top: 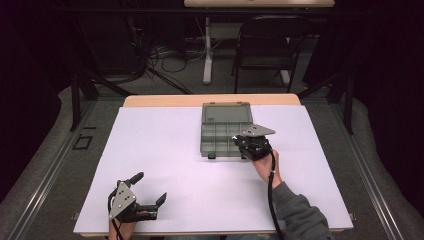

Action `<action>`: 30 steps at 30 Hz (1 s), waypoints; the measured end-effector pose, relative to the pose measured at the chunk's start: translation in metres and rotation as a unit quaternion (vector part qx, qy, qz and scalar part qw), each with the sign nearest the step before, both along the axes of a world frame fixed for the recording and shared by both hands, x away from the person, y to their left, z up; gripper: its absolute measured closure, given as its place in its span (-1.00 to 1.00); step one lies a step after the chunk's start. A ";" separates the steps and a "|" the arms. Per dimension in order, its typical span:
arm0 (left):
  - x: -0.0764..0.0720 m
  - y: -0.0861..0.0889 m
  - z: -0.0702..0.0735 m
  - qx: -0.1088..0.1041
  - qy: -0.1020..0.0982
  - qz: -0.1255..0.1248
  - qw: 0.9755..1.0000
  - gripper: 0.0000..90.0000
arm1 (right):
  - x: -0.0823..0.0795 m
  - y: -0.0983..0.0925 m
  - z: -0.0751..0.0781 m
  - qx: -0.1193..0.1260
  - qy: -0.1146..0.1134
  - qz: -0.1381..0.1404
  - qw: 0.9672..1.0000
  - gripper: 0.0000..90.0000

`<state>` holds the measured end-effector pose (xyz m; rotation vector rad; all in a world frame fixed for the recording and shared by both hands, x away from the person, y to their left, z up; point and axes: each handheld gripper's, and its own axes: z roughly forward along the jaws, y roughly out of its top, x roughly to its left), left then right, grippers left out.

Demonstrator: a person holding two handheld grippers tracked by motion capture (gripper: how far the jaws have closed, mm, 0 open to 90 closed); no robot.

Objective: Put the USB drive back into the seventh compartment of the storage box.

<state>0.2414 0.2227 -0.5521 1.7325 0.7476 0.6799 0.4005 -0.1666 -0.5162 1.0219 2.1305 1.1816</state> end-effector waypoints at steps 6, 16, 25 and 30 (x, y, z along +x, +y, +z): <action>0.000 0.000 0.000 -0.001 0.000 0.000 1.000 -0.99 | 0.004 0.000 -0.005 -0.002 0.006 -0.004 1.000 0.75; 0.001 -0.001 0.000 0.000 0.000 -0.002 1.000 -0.99 | 0.003 -0.010 -0.003 0.011 0.038 -0.002 0.999 -0.01; 0.001 -0.001 0.000 -0.001 0.001 -0.002 1.000 -0.99 | -0.012 -0.032 0.011 0.023 0.057 0.028 0.998 -0.59; 0.001 -0.001 0.000 -0.001 0.001 -0.002 1.000 -0.99 | -0.023 -0.035 0.014 0.021 0.057 0.044 0.997 -0.71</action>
